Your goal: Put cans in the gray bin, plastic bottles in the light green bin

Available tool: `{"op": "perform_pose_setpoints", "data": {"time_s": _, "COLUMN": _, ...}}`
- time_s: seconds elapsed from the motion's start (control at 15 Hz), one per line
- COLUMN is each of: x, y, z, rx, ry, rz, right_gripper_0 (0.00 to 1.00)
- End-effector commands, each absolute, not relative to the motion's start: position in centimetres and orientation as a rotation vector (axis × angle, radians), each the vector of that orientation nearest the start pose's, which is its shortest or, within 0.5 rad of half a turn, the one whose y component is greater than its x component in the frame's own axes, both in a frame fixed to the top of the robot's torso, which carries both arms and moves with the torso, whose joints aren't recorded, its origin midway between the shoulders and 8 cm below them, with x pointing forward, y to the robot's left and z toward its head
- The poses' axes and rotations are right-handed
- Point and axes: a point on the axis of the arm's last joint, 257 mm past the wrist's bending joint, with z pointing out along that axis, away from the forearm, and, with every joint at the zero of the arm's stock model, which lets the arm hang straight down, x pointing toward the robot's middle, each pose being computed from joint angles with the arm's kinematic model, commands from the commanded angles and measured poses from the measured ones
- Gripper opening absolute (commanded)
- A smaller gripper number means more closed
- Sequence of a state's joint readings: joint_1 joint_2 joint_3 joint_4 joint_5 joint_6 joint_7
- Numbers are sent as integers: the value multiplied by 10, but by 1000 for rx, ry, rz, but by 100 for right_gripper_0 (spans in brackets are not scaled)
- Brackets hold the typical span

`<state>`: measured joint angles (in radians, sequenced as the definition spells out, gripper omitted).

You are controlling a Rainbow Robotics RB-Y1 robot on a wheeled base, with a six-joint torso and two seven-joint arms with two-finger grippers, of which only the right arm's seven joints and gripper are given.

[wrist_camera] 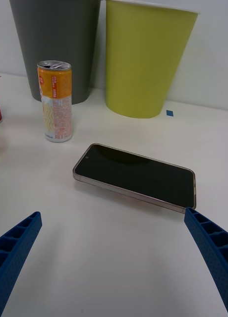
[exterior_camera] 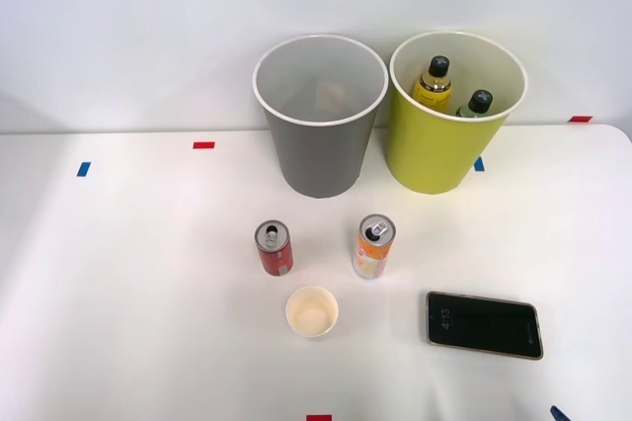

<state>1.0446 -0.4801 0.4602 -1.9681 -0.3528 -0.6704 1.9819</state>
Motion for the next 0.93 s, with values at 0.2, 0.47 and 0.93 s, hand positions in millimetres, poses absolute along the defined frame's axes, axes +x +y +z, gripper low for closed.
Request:
{"op": "perform_pose_setpoints", "data": {"time_s": 0.2, "x": 190, "y": -213, "z": -284, "rx": -218, "ry": 1652, "rz": -27, "right_gripper_0": 100}}
{"op": "perform_pose_setpoints", "data": {"time_s": 0.47, "x": 190, "y": -213, "z": -284, "rx": -218, "ry": 1652, "rz": -27, "right_gripper_0": 100}}
{"op": "perform_pose_setpoints", "data": {"time_s": 0.93, "x": 189, "y": -212, "z": -286, "rx": -190, "ry": 1628, "rz": -38, "right_gripper_0": 100}}
